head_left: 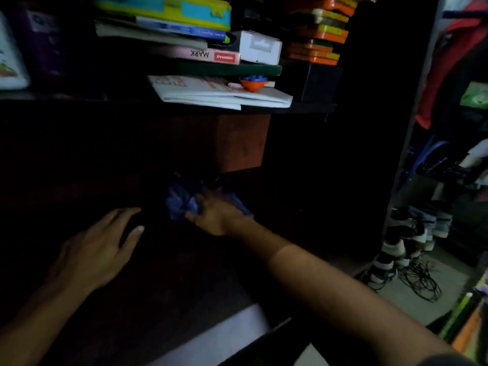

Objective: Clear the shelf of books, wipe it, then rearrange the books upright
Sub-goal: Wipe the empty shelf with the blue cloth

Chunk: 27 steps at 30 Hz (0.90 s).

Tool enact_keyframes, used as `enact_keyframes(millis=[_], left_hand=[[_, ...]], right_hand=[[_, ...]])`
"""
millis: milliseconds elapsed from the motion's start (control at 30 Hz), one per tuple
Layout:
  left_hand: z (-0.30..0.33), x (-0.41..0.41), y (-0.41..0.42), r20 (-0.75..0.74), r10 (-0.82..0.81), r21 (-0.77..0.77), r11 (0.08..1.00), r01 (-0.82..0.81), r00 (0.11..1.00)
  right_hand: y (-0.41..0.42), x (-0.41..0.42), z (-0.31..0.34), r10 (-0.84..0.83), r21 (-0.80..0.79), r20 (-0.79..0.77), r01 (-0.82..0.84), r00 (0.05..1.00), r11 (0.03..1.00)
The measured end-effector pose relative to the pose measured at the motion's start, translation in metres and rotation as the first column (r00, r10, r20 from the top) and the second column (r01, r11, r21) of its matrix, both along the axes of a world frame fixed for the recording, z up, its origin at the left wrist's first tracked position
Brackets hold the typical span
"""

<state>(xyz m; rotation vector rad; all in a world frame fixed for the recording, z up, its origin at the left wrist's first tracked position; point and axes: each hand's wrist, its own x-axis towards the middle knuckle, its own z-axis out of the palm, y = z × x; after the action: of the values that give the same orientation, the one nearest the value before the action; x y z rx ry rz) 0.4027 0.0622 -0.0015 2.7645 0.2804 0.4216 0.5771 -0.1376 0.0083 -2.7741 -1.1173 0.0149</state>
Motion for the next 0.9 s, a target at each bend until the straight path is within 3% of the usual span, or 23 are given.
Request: enact_keyframes(millis=[100,233,333,567,900], left_hand=[[-0.012,0.006,0.005,0.003,-0.041,0.072,0.997,0.041,0.999],[-0.017,0.018,0.017,-0.101,-0.022,-0.119,0.993,0.010,0.995],[-0.020,0.023,0.019,-0.125,-0.023,-0.084,0.996,0.012,0.992],[-0.006,0.016,0.007,-0.171,-0.022,-0.065,0.998,0.011,0.985],[-0.002,-0.001,-0.009,-0.174,0.019,0.007,1.000,-0.017,0.985]], right_hand=[[-0.014,0.059,0.005,-0.191,0.018,0.018,0.190,0.981,0.982],[-0.043,0.118,0.002,-0.448,-0.012,0.086,0.451,0.890,0.893],[-0.055,0.138,-0.007,-0.530,0.021,0.003,0.530,0.848,0.848],[-0.119,0.026,0.007,-0.521,0.057,-0.034,0.522,0.853,0.851],[-0.192,-0.116,-0.011,-0.711,0.045,0.082,0.710,0.698,0.702]])
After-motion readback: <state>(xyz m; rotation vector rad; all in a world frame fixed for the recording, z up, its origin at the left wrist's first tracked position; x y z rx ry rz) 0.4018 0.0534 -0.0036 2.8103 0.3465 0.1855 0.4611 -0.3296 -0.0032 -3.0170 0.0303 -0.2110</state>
